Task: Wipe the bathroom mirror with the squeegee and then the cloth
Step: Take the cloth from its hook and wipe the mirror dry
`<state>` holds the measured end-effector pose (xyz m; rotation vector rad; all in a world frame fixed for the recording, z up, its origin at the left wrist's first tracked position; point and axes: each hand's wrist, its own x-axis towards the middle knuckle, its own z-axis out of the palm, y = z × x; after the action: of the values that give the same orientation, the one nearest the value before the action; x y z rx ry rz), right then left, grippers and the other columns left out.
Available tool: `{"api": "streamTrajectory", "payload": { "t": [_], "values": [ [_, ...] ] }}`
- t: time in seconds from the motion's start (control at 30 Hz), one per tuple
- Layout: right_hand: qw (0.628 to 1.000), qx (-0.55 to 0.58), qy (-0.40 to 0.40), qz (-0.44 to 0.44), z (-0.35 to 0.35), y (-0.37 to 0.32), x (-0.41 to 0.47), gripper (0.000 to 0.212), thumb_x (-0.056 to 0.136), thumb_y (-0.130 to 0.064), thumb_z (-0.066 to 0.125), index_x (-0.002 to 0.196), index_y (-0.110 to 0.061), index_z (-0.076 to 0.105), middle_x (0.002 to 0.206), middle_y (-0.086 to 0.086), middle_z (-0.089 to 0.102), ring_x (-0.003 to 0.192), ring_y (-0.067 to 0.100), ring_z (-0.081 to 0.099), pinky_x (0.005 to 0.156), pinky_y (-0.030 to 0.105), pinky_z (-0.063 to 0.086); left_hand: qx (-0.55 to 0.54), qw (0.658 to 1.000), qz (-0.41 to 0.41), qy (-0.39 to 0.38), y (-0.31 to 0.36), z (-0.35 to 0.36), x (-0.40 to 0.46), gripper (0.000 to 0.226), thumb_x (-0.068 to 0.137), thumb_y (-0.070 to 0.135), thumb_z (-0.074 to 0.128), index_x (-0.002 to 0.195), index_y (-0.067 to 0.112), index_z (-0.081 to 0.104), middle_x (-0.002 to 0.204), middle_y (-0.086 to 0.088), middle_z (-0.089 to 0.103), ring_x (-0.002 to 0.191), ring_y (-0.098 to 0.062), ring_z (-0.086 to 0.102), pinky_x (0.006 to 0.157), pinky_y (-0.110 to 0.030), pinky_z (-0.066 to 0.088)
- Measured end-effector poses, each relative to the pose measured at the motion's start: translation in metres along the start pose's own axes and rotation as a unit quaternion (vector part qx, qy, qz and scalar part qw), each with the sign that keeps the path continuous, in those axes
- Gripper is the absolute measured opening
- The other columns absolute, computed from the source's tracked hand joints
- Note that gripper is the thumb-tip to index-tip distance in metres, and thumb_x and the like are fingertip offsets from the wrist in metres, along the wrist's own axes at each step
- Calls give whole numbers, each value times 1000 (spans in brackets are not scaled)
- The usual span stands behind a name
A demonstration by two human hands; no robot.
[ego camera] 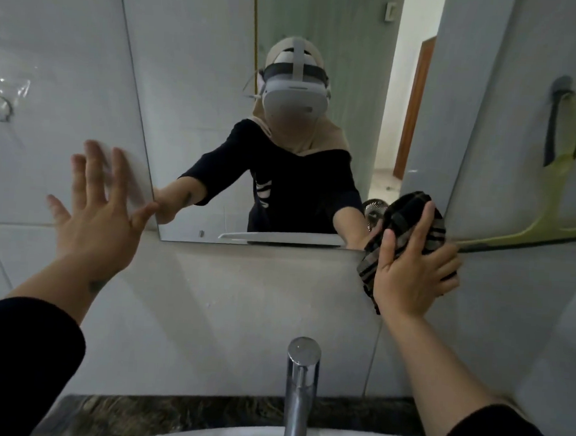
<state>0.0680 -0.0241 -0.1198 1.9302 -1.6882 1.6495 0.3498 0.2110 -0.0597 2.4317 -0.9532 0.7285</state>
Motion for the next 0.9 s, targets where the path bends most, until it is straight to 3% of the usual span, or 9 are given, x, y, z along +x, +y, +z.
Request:
{"api": "streamTrajectory", "payload": {
  "t": [0.17,0.3,0.47,0.6,0.73,0.83,0.9],
  "values": [
    [989,-24,12,-146,9,-7,-18,60,92,-61,27,146,-37,18,122,23,39,99,35,38,84,52,36,-6,1000,-1,14,0,2,1,77,90,60,22,145,31,-22,154,4,-31,144,-18,-21,112,-63,5],
    [958,-61,22,-280,14,-28,-29,67,87,-61,39,145,-43,11,120,16,30,104,32,34,88,59,38,-5,1000,-2,15,0,1,1,77,90,60,22,146,29,-20,154,3,-30,144,-19,-21,111,-64,5],
    [906,-110,67,-402,19,-61,-39,69,85,-58,44,145,-46,11,118,11,32,106,30,37,86,54,33,-11,1000,5,14,-1,-2,1,78,90,60,23,147,27,-18,154,2,-31,144,-20,-21,111,-66,7],
    [880,-114,74,-455,25,-87,-52,90,77,-42,71,145,-46,13,119,12,33,107,30,37,86,54,28,-10,1000,9,8,-3,-5,0,75,93,59,23,147,28,-19,154,2,-32,144,-19,-21,112,-65,6],
    [856,-98,53,-506,20,-129,-73,86,77,-28,66,145,-46,19,120,12,33,109,30,35,86,52,27,-23,999,27,-8,-13,-11,-8,65,96,50,20,148,30,-14,155,6,-28,145,-17,-17,112,-63,2],
    [837,-94,6,-539,15,-167,-89,85,77,-41,66,146,-45,16,120,11,32,109,30,33,89,52,25,-58,998,10,-36,-28,-12,-24,60,98,47,18,149,32,-8,157,9,-22,145,-14,-16,113,-58,-1],
    [829,-79,-18,-554,11,-192,-97,81,80,-54,59,147,-43,15,119,10,33,108,29,33,91,50,24,-115,992,-15,-40,-40,-16,-33,55,99,44,22,150,31,6,160,7,-8,146,-15,-8,115,-52,2]
  ]
}}
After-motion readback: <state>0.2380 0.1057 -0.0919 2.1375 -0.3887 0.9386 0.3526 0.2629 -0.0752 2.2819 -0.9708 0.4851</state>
